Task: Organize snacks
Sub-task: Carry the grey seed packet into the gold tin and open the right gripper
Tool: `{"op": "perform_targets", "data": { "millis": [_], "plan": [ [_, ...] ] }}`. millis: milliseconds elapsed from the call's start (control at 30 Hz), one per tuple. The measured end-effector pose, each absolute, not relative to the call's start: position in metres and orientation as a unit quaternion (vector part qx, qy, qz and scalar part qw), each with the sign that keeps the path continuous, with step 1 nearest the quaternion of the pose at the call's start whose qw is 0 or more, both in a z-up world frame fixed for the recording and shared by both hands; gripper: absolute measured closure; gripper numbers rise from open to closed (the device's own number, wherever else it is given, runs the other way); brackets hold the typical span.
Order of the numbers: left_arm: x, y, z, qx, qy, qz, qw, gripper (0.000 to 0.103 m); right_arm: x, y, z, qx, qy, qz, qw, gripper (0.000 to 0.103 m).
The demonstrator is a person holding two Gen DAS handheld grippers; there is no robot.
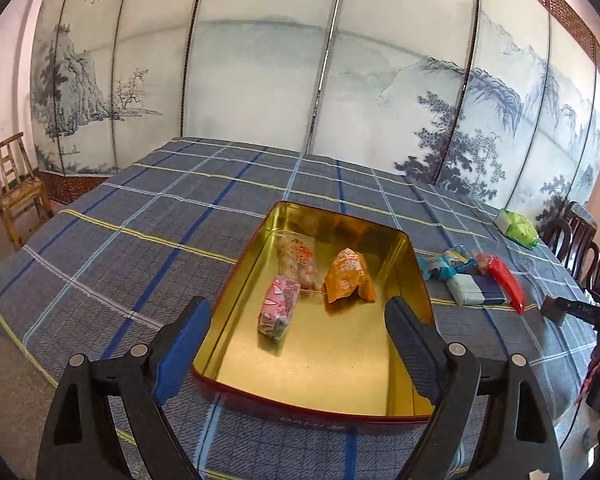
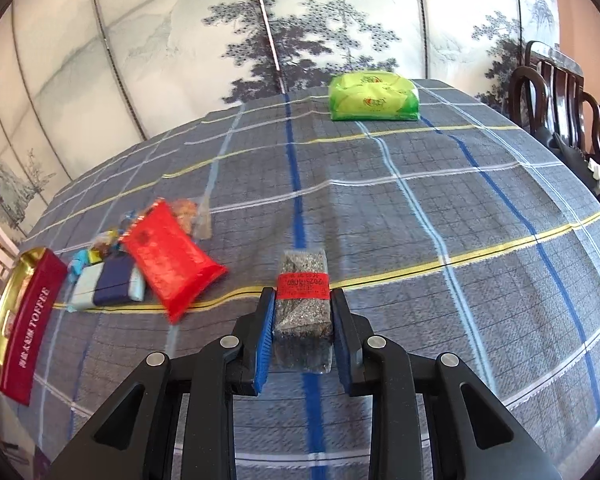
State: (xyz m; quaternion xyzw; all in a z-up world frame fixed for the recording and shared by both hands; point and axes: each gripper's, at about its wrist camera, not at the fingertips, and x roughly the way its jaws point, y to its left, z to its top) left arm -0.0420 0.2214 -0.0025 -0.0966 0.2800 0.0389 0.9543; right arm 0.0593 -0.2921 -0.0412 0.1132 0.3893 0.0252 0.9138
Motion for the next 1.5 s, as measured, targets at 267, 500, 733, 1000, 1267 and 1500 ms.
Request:
{"op": "perform_targets", "data": {
  "millis": [267,500,733,1000,1267,1500],
  "plan": [
    [-0.055,0.225,-0.013,-0.09,0.286,0.047,0.953,0.017,0.053,-0.198,0.017,0.048,0.347,0.103,0.931,0.08],
    [-0.066,0.221,-0.005,-0.096,0.265,0.023,0.959,0.013,0.062,-0.207,-0.004,0.021,0.409,0.079,0.909,0.058],
    [-0.066,0.195,-0.004,-0.067,0.274,-0.014,0.959,0.011,0.078,-0.221,-0.047,0.019,0.464,0.025,0.885,0.044],
    [-0.081,0.173,-0.001,-0.002,0.237,-0.009,0.972,0.011,0.07,-0.231,-0.056,0.049,0.448,0.056,0.891,0.067],
    [-0.085,0.175,0.001,-0.016,0.227,-0.013,0.974,0.01,0.053,-0.158,0.025,0.089,0.379,0.208,0.897,0.067],
    [-0.088,0.188,0.004,-0.017,0.236,-0.004,0.972,0.01,0.086,-0.04,0.04,0.061,0.392,0.311,0.864,0.067]
  ]
}}
